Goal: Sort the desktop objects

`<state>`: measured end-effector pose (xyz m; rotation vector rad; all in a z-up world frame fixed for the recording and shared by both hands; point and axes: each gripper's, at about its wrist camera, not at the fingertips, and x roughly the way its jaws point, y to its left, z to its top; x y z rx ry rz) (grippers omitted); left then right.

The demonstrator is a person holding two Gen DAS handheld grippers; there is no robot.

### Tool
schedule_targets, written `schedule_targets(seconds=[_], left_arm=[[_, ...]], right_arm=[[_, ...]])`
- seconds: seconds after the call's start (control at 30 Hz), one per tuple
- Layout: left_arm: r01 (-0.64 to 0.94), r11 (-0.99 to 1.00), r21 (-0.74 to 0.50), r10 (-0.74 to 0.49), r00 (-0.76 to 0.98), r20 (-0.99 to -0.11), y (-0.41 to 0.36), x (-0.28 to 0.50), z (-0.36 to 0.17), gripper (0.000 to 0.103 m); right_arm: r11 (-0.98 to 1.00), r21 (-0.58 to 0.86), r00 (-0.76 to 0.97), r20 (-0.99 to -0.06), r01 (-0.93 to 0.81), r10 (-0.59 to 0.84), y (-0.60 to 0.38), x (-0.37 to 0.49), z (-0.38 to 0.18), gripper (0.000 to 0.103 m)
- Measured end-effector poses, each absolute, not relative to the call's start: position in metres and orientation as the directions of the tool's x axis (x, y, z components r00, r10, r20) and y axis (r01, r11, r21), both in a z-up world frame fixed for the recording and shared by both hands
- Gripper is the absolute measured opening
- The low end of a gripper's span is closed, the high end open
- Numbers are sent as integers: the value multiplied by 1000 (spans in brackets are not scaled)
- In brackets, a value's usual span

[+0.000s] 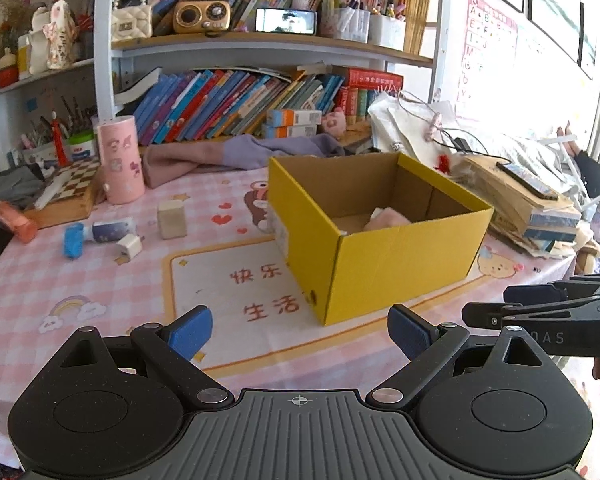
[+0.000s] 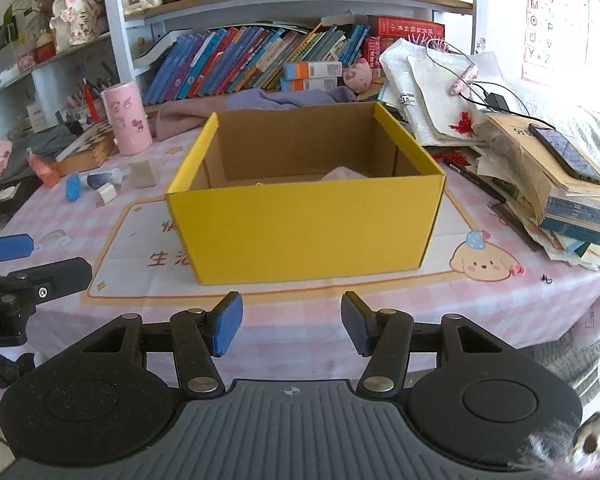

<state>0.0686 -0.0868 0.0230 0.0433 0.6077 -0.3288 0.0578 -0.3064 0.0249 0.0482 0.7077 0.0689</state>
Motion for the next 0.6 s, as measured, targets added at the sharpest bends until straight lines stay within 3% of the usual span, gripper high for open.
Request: schedule_targets(seconds=[0.6], left_arm=[[395, 918, -26, -324, 712, -623, -38, 36, 10, 96]], right_arm=[[994, 72, 718, -687, -83, 110, -231, 20, 11, 57]])
